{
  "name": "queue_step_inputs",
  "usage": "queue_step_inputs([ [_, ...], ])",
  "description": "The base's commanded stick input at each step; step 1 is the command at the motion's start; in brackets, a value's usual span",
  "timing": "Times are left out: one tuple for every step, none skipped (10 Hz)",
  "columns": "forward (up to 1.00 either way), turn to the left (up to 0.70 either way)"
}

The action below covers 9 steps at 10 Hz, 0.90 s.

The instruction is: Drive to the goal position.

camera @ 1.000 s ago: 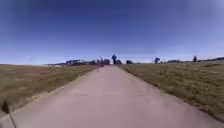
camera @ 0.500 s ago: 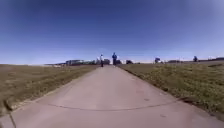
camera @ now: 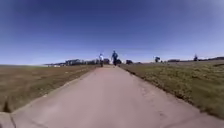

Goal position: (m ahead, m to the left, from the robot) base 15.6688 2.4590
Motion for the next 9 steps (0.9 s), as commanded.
queue_step_inputs([
  [1.00,0.00],
  [1.00,0.00],
  [1.00,0.00],
  [1.00,0.00],
  [1.00,0.00],
  [1.00,0.00],
  [1.00,0.00],
  [1.00,0.00],
  [1.00,0.00],
])
